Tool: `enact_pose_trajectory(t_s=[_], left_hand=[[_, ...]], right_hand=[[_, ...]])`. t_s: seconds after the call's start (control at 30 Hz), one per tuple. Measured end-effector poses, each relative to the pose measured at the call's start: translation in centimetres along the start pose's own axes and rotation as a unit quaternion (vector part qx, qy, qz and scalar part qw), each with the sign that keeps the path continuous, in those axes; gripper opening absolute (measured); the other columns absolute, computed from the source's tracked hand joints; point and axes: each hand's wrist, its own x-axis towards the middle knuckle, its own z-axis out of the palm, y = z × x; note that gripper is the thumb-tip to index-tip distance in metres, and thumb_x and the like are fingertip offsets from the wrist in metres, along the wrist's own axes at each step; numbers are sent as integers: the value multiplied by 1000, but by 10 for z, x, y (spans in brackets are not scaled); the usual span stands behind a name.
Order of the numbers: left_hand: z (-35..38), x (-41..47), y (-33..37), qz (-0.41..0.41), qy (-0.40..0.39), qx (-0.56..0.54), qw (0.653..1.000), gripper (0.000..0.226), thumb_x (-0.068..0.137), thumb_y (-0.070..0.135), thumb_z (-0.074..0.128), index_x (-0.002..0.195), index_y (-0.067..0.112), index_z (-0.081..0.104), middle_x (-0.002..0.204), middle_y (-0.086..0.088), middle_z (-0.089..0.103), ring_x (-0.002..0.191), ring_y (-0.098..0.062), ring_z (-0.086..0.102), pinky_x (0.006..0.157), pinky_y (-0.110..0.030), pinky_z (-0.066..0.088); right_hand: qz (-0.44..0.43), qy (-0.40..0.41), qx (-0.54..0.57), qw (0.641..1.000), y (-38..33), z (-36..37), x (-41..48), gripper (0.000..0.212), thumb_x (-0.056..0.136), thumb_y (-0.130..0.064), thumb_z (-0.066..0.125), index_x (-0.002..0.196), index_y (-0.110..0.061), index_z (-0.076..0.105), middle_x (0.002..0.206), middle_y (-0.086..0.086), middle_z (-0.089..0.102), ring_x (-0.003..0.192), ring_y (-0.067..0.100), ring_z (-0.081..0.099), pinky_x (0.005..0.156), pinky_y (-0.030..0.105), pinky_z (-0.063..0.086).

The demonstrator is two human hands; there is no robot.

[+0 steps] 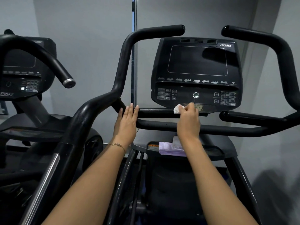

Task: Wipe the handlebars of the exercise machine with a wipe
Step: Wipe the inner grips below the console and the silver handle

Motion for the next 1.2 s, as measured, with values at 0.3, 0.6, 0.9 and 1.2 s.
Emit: enact_pose_trajectory(t_s=[0.3, 0.6, 0.9, 1.2], left_hand=[[-3, -2, 2, -6, -11, 20, 1000, 73, 94, 10, 32, 146, 6, -19, 156, -14, -13, 146, -21, -6, 115, -39, -8], [-41, 15, -1, 22, -66, 99, 993, 62, 95, 20, 45, 148, 7, 16, 147, -17, 31, 136, -27, 30, 114, -43, 21], [-88, 33, -22, 168, -169, -50, 970, 63, 94, 0, 35, 146, 35, 26, 127, -9, 54, 113, -26, 54, 92, -31, 41], [-91, 57, -28, 157, -262, -71, 949, 51, 100, 11, 28, 139, 42, 38, 140, -6, 43, 123, -29, 45, 102, -35, 35]], right_hand=[[-147, -52, -19, 988, -59, 16, -4, 38, 93, 5, 38, 131, 1, 42, 126, 14, 40, 109, 28, 43, 81, 30, 45], [180, 49, 336, 923, 24, -1, 2, 27, 95, -5, 45, 117, -5, 61, 102, 8, 54, 85, 16, 54, 68, 16, 39], [482, 9, 828, 286, -30, 31, -7, 20, 94, 5, 41, 81, -6, 51, 78, 6, 47, 64, 10, 45, 41, 12, 45], [467, -83, 851, 226, -59, 56, -20, 28, 93, 9, 38, 70, -6, 45, 60, 6, 45, 42, 6, 42, 40, 11, 41]])
